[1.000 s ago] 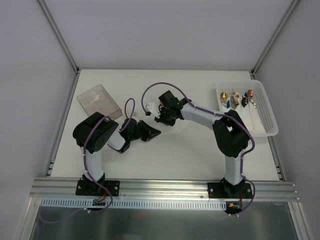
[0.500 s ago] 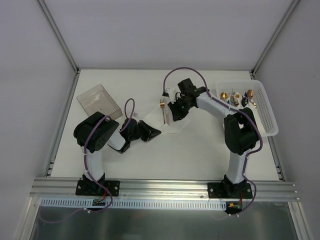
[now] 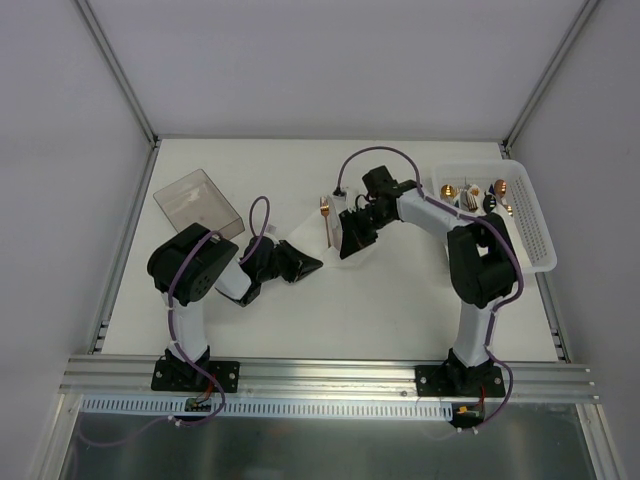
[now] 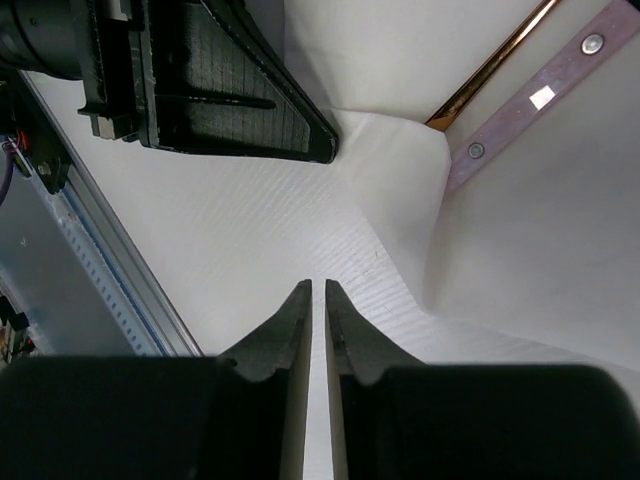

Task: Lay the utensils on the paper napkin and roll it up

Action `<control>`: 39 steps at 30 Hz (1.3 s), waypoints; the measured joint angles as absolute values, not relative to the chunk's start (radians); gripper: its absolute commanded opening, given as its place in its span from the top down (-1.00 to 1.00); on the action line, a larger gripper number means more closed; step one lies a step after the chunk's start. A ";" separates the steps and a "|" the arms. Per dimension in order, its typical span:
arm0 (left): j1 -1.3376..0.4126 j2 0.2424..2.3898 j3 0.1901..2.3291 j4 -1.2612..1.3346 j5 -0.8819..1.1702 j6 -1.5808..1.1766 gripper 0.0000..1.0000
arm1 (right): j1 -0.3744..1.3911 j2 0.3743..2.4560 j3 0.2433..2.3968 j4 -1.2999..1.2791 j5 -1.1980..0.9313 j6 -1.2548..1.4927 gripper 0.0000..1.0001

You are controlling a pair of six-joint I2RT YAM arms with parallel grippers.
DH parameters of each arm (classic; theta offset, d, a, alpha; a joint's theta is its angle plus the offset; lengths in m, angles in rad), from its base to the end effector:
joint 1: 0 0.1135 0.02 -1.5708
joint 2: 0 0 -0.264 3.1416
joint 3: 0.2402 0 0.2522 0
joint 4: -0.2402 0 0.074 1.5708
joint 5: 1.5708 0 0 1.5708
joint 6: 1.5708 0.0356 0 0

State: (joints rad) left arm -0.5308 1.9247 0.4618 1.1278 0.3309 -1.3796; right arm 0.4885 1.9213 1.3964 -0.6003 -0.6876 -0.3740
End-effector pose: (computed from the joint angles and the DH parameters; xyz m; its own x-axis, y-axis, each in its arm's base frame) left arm 0.2522 -0.1614 0.0887 -0.7837 -0.6166 -0.0746 -0.1372 0.2889 -0.9475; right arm 0.3395 0.2060 0.1990 -0.5210 -0.5966 -0.6104 -0.8536 0.3610 0.3757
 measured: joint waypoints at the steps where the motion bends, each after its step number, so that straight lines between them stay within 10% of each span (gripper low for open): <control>1: -0.531 1.925 0.462 1.128 0.331 -1.380 0.82 | 0.488 1.925 1.392 -0.598 -0.689 -0.369 0.77; 28: -0.531 1.927 0.463 1.128 0.331 -1.380 0.82 | 0.489 2.039 1.380 -0.542 -0.538 -0.236 0.79; 39: -0.531 1.927 0.464 1.127 0.331 -1.380 0.81 | 0.423 1.956 1.390 -0.583 -0.508 -0.240 0.22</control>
State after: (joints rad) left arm -0.5312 1.9266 0.4641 1.1267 0.3309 -1.3796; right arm 0.4229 1.9564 1.3895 -0.5835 -0.5083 -0.2401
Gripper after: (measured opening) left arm 0.091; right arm 0.347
